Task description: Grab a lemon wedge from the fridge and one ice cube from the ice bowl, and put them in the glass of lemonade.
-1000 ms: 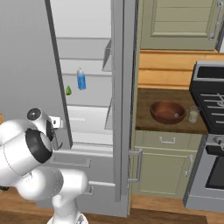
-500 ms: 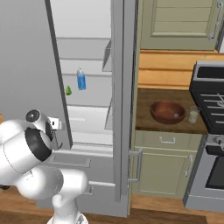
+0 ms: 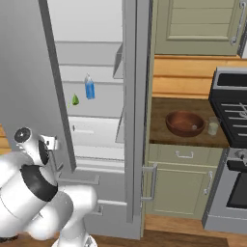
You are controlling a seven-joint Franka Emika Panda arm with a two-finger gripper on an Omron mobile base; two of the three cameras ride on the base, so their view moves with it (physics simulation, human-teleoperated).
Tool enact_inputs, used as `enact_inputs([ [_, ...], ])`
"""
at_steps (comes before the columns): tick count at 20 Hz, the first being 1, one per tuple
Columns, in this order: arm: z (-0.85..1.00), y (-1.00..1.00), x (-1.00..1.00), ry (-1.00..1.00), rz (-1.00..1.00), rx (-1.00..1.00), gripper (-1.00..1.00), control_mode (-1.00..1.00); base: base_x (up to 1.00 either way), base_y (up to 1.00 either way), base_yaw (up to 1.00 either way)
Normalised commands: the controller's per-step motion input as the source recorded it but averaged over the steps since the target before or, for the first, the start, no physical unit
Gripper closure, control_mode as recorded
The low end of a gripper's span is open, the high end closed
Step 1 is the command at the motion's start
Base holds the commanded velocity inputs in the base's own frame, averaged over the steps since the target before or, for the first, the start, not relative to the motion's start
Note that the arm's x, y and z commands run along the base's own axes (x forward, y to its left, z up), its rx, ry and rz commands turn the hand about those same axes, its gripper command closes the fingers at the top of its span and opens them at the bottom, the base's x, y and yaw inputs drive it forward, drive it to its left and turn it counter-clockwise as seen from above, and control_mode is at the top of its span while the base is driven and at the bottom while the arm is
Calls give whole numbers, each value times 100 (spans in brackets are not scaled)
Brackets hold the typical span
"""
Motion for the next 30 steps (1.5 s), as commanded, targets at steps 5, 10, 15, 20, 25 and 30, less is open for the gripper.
enact_inputs([
  [5, 58, 48, -94, 4, 0, 0, 100, -100, 0, 0, 0],
  [10, 86, 55, -100, 11, 7, -2, 100, -100, 0, 0, 0],
  [15, 99, 24, -99, 10, 11, -2, 100, -100, 0, 0, 0],
  [20, 100, -34, -72, 0, 2, 3, 100, -100, 0, 0, 0],
  [25, 100, -90, -8, 4, -8, 16, 100, -100, 0, 0, 0],
  [30, 100, -95, 1, 6, -10, 13, 100, -100, 0, 0, 0],
])
